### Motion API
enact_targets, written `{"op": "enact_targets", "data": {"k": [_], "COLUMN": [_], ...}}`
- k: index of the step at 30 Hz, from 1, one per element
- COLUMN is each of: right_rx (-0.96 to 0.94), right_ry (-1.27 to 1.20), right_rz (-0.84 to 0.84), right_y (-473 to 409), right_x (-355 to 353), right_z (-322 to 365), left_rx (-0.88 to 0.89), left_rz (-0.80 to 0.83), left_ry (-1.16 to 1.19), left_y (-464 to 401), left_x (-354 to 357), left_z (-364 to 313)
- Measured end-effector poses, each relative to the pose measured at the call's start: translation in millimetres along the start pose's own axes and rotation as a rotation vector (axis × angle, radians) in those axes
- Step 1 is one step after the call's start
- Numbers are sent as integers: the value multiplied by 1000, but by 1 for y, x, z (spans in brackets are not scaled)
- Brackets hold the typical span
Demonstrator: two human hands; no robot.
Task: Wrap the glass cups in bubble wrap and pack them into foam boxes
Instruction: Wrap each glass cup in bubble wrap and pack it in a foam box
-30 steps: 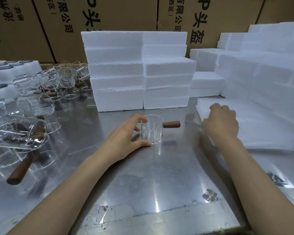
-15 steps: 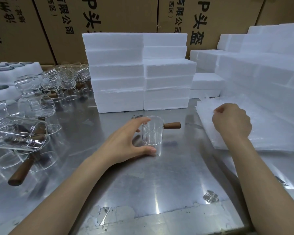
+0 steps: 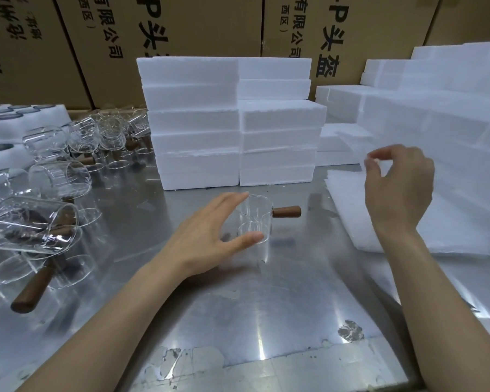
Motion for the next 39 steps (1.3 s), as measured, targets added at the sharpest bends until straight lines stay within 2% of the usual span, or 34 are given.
{"op": "enact_targets", "data": {"k": [3, 6, 11, 12, 14, 16, 18, 21, 25, 29, 32, 34, 36, 38, 39], "right_rx": [-312, -619, -965, -1003, -1019, -888, -593, -205, 90, 247, 242, 242, 289, 360, 393], "right_ry": [-192, -319, -359, -354, -332, -360, -467, -546, -431, -341, -292, -284, -265, -268, -285], "right_rz": [-80, -35, 136, 166, 248, 382, 492, 479, 553, 794, 927, 954, 957, 952, 943], "right_y": [12, 45, 103, 110, 117, 112, 97, 73, 63, 80, 91, 90, 87, 84, 82], "right_x": [-8, -4, 15, 18, 27, 39, 47, 54, 68, 85, 92, 94, 96, 97, 97], "right_z": [42, 88, 129, 132, 133, 126, 109, 74, 39, 32, 35, 35, 29, 22, 19], "left_rx": [1, -36, -83, -135, -291, -366, -379, -372, -389, -485, -573, -666, -775, -863, -853], "left_rz": [-118, -201, -206, -225, -338, -401, -457, -579, -672, -661, -642, -593, -559, -585, -646], "left_ry": [-9, 118, 1049, 1142, 1156, 1127, 1100, 1043, 1043, 1118, 1168, 1169, 1009, 668, 463], "left_y": [1, 3, -3, -4, -3, -3, -1, 4, 6, 7, 8, 9, 12, 19, 24], "left_x": [-14, -23, -24, -24, -26, -24, -27, -38, -45, -38, -35, -29, -26, -33, -44], "left_z": [-3, -5, 0, 6, 24, 37, 44, 53, 64, 73, 79, 84, 92, 97, 94]}}
Point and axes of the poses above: each hand's wrist, its own y-axis away from the middle knuckle, its own x-axis out of the palm, z = x × y, the point moved 7 cm from there along -y, towards the middle knuckle, and after that the axes turned 8 degrees about -y, right-handed, at the moved point
